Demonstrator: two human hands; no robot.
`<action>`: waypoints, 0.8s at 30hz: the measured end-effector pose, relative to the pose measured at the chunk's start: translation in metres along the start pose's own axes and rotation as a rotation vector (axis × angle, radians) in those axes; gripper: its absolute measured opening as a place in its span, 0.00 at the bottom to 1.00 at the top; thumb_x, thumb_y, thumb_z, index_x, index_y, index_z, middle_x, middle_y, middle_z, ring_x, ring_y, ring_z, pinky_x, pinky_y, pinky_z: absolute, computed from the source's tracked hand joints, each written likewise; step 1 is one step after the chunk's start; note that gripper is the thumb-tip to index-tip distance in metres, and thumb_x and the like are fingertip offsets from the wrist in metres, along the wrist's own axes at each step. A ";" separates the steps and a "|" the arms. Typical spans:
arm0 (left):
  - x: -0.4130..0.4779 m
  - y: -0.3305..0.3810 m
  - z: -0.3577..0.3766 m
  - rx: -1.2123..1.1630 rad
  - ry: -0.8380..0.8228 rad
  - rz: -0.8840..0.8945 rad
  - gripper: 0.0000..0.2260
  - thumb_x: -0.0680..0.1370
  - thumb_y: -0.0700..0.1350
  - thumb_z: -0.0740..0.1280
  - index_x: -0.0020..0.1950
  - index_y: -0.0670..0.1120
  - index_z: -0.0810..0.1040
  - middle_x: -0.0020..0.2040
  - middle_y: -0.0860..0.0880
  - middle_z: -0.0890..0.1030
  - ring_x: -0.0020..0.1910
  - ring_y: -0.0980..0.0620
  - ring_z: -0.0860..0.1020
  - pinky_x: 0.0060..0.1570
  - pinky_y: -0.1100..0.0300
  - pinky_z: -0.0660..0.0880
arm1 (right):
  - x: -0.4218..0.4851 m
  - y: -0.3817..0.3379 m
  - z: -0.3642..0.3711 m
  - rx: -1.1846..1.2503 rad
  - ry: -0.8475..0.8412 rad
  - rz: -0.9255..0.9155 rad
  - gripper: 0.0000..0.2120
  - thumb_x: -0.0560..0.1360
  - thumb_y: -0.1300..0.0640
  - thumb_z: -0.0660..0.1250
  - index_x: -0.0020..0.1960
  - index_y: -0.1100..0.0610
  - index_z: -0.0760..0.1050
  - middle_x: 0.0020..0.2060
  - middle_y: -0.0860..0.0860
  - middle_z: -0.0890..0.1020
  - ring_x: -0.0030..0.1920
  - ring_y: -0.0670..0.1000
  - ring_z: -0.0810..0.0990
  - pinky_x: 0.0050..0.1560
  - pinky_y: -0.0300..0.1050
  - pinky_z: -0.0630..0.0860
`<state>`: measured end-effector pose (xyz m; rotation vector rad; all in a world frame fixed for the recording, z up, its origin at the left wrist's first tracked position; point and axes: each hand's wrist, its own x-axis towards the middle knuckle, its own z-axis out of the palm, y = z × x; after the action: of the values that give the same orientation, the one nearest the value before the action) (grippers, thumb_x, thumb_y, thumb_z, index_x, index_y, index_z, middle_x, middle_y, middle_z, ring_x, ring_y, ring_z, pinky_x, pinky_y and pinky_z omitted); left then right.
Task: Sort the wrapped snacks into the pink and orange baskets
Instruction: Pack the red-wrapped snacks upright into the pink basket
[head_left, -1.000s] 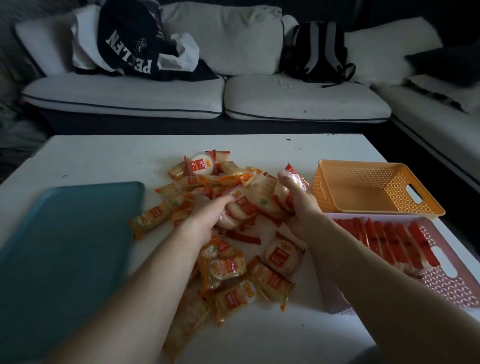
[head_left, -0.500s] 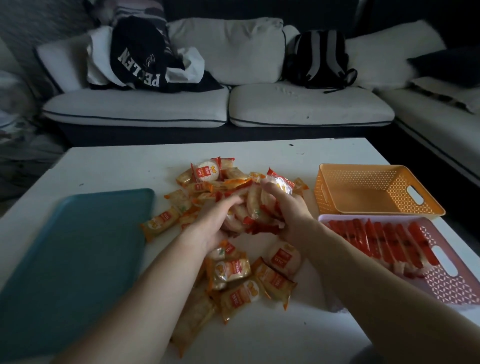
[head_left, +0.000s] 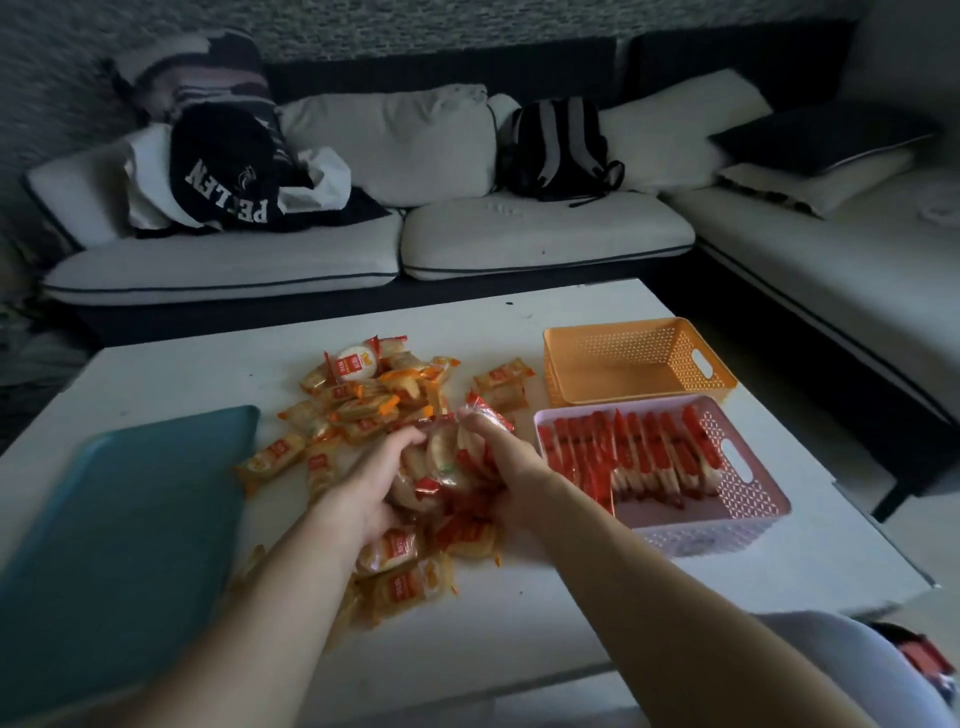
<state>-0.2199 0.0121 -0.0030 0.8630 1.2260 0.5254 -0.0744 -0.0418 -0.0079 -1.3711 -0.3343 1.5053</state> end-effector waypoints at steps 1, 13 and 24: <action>-0.003 -0.001 0.000 0.003 0.008 -0.016 0.17 0.77 0.56 0.66 0.50 0.45 0.86 0.45 0.41 0.86 0.43 0.41 0.83 0.43 0.52 0.78 | -0.002 0.002 0.000 0.001 -0.014 0.013 0.44 0.52 0.38 0.84 0.61 0.59 0.80 0.52 0.60 0.86 0.49 0.62 0.87 0.52 0.63 0.82; -0.032 0.042 0.094 -0.017 -0.167 0.385 0.17 0.72 0.59 0.72 0.57 0.54 0.85 0.54 0.44 0.87 0.53 0.41 0.85 0.53 0.45 0.82 | -0.071 -0.084 -0.058 -0.148 -0.025 -0.509 0.15 0.71 0.47 0.77 0.51 0.54 0.78 0.43 0.54 0.86 0.47 0.59 0.87 0.49 0.54 0.84; -0.005 0.012 0.205 0.697 -0.035 0.516 0.45 0.61 0.66 0.73 0.74 0.48 0.72 0.66 0.49 0.77 0.68 0.48 0.75 0.65 0.56 0.72 | -0.076 -0.095 -0.207 -1.000 0.629 -0.357 0.50 0.64 0.27 0.72 0.74 0.57 0.66 0.68 0.58 0.73 0.66 0.59 0.74 0.65 0.58 0.75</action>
<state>-0.0239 -0.0425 0.0286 1.8000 1.1607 0.4858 0.1353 -0.1469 0.0431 -2.3052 -0.9324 0.5083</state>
